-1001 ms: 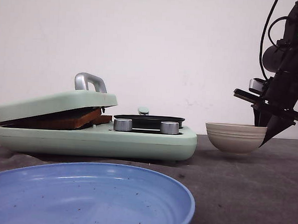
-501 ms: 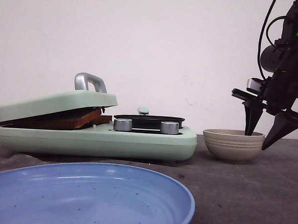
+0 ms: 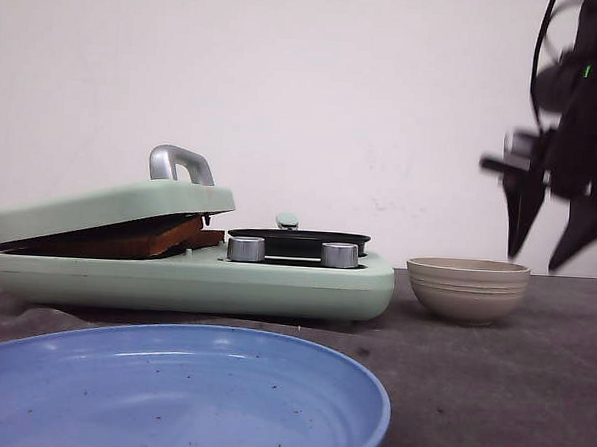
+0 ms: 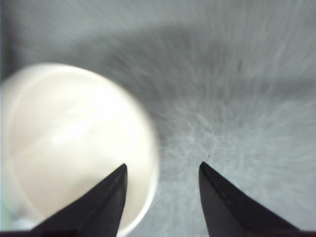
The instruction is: Make breakfast with bread and shrimp
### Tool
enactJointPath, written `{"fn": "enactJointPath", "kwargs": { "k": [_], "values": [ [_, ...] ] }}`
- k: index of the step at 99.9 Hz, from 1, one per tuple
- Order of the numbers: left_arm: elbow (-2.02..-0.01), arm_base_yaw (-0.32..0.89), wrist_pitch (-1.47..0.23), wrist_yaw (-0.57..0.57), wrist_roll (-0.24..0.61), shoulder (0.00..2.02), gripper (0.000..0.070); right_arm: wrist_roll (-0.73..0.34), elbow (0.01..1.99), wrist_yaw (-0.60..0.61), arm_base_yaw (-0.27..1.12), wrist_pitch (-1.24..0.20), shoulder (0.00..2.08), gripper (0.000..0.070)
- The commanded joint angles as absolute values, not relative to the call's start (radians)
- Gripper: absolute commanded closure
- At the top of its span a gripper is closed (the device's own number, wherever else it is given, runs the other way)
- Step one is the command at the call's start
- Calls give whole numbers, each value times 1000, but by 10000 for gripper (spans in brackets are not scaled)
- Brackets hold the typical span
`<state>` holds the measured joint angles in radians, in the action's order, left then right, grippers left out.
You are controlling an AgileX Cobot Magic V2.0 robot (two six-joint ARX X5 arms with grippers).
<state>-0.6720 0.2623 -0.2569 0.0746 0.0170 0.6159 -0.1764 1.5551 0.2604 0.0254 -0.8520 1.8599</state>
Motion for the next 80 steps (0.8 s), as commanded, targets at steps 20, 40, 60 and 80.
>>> {"fn": "enactJointPath", "kwargs": {
  "k": [20,40,60,80],
  "values": [
    [-677,263,-247,72,21,620,188,-123,1578,265,26,-838,1642,419],
    [-677,263,-247,88,76,619,194,-123,1578,300,34,-821,1470,420],
    [-677,263,-247,134,100,619,527,-120,1578,377,90,-832,1356,514],
    [-677,263,-247,140,125,619,700,-54,1571,350,228,-855,1292,700]
  ]
}}
